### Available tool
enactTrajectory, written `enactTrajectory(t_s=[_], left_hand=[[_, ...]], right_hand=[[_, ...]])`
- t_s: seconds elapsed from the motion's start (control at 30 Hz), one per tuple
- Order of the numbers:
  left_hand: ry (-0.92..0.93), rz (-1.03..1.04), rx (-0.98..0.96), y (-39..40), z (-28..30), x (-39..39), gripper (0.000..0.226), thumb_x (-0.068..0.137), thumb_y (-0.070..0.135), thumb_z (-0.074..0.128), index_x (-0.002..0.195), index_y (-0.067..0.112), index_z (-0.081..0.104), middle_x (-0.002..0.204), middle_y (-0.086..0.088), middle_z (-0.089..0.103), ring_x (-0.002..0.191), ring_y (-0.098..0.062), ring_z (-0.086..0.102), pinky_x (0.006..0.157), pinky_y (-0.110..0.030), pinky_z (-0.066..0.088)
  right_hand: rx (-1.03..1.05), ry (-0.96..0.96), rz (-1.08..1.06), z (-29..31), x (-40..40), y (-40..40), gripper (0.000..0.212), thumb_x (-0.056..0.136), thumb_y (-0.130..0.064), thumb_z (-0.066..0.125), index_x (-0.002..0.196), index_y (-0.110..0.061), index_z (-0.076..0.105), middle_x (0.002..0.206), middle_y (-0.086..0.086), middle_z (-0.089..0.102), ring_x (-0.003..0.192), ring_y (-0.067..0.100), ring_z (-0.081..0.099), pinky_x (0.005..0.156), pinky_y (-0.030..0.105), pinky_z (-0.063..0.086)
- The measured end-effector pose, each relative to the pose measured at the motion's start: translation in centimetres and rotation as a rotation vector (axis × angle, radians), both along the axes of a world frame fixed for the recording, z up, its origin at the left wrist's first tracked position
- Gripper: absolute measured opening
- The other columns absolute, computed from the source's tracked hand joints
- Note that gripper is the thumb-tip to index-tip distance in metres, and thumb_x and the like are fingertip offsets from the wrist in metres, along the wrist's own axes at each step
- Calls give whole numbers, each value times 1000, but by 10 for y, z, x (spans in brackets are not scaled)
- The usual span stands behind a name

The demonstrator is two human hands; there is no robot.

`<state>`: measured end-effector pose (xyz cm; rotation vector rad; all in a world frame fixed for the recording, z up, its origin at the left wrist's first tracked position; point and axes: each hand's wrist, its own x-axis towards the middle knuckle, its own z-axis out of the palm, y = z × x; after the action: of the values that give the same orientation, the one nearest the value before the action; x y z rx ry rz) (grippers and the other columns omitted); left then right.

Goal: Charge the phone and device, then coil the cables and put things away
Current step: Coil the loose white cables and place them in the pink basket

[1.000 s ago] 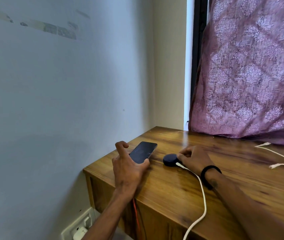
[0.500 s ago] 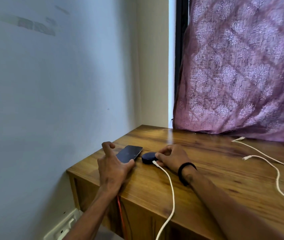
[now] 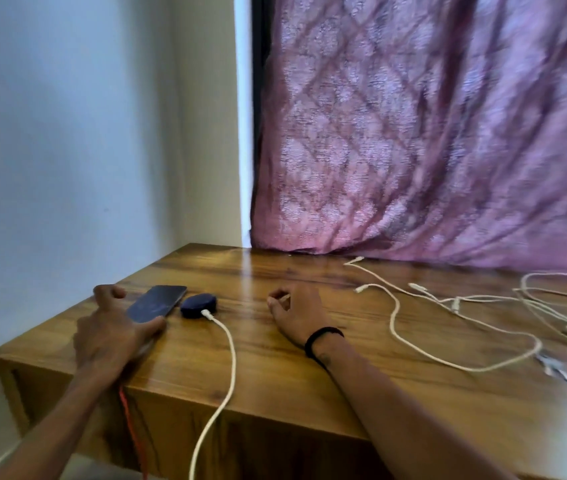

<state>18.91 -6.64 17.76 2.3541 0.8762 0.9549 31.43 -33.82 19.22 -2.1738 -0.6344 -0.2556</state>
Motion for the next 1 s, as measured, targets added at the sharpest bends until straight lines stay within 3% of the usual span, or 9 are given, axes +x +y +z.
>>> enactTrajectory(t_s=[0.17, 0.3, 0.33, 0.43, 0.53, 0.67, 0.8, 0.9, 1.0], left_hand=[[217, -67, -190, 1, 27, 14, 91, 55, 58, 93, 111, 24, 30, 118, -22, 57, 106, -46, 58, 88, -53, 51], [29, -105, 164, -68, 58, 42, 63, 66, 43, 89, 107, 24, 47, 102, -20, 65, 101, -44, 61, 84, -49, 51], [-37, -202, 234, -99, 64, 53, 53, 69, 40, 88, 103, 25, 51, 95, -14, 68, 94, -38, 64, 81, -44, 51], [-14, -602, 138, -188, 64, 91, 24, 78, 33, 81, 94, 26, 64, 82, 4, 69, 80, -15, 65, 75, -32, 51], [93, -853, 110, -272, 36, 143, 27, 82, 38, 73, 100, 18, 71, 95, -2, 74, 91, -21, 70, 82, -34, 54], [135, -701, 245, -320, 5, 198, 40, 94, 37, 57, 120, 7, 62, 126, -16, 63, 120, -33, 55, 103, -39, 41], [87, -644, 136, -320, 6, 222, 25, 97, 25, 54, 100, 6, 70, 109, -17, 71, 106, -34, 64, 90, -40, 48], [38, -630, 94, -311, 2, 226, 16, 95, 16, 51, 105, 12, 62, 108, -16, 69, 104, -36, 63, 86, -42, 49], [165, -673, 271, -306, 2, 226, 33, 89, 13, 53, 120, 16, 62, 140, -17, 51, 127, -35, 49, 106, -39, 41]], right_hand=[[-125, -169, -173, 0, 4, -84, 10, 93, -23, 67, 90, -18, 75, 90, -1, 73, 84, 17, 65, 76, 27, 49], [-127, -207, -370, 3, 9, -144, 11, 90, -22, 64, 93, -20, 74, 92, 1, 74, 89, 22, 67, 74, 29, 48], [-122, -205, -418, 2, 12, -155, 12, 90, -23, 63, 91, -20, 74, 92, 1, 73, 89, 23, 67, 72, 30, 49], [-132, -185, -540, -2, 21, -178, 12, 91, -29, 63, 87, -20, 71, 95, 2, 73, 92, 28, 68, 70, 31, 48], [-259, -165, -574, -8, 28, -190, 17, 92, -33, 63, 96, -19, 70, 107, 7, 71, 104, 32, 67, 81, 35, 51], [-354, -260, -424, -14, 41, -192, 20, 93, -33, 61, 94, -20, 76, 105, 6, 72, 103, 31, 66, 81, 38, 55], [-331, -232, -333, -10, 65, -194, 14, 89, -27, 65, 93, -26, 79, 97, 0, 75, 94, 25, 68, 75, 35, 54], [-327, -208, -284, -7, 87, -196, 13, 89, -25, 69, 95, -29, 79, 99, -5, 78, 93, 19, 70, 77, 33, 56], [-338, -205, -279, -6, 99, -201, 17, 89, -19, 69, 95, -32, 77, 101, -7, 74, 95, 19, 69, 80, 33, 55]])
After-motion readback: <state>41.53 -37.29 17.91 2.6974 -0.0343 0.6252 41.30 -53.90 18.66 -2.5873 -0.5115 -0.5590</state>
